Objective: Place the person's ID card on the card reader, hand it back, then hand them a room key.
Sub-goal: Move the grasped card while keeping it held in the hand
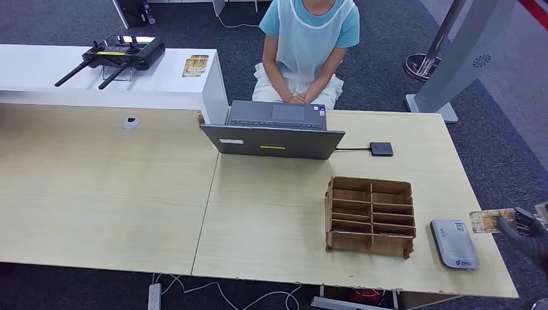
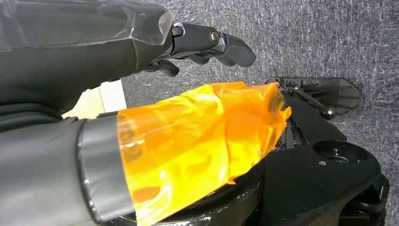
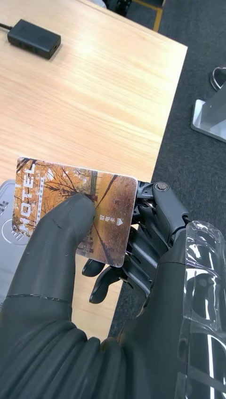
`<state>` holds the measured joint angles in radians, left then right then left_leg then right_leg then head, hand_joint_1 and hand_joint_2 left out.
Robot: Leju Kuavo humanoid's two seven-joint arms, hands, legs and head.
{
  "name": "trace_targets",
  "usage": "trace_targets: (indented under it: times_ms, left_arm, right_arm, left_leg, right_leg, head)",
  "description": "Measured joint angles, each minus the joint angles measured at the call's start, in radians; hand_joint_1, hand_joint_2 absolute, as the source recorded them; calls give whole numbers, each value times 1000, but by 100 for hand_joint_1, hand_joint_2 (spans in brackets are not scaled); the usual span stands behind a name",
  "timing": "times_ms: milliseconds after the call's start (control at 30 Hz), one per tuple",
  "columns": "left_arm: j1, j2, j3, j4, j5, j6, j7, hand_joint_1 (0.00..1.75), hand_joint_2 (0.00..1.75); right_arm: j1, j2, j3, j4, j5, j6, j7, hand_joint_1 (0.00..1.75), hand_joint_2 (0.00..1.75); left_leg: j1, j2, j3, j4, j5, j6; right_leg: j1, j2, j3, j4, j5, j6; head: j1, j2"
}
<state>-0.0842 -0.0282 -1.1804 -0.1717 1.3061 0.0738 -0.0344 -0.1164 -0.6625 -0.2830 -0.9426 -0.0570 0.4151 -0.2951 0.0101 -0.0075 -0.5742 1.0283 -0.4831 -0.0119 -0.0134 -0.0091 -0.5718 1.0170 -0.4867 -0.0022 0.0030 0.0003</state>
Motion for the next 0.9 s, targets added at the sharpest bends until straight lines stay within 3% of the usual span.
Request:
trace_targets:
  times_ms: [900]
  left_arm:
    - [-1, 0, -17, 0, 9, -5, 8, 0, 0]
  right_arm:
    - [1, 42, 42, 55, 75, -18, -24, 175, 175]
  left_leg:
    - [0, 1, 0, 0, 0, 0]
  right_leg:
    - [0, 0, 0, 0, 0, 0]
  head:
    - [0, 0]
